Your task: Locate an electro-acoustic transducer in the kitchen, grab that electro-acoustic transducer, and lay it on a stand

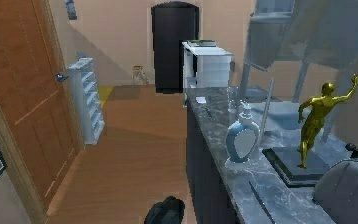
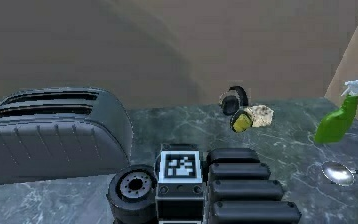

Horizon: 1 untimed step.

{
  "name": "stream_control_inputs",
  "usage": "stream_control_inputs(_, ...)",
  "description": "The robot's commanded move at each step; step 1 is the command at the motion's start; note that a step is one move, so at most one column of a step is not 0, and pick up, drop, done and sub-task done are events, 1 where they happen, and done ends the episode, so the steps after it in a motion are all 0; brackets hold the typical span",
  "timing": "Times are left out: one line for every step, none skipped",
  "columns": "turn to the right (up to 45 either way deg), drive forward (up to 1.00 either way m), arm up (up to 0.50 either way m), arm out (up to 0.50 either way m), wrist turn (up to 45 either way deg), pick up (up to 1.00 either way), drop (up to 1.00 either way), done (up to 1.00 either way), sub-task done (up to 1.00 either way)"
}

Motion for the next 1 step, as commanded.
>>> stream_control_inputs(45.0, 0.00, 0.00, 0.00, 0.0, 0.00, 0.00, 0.00, 0.00)
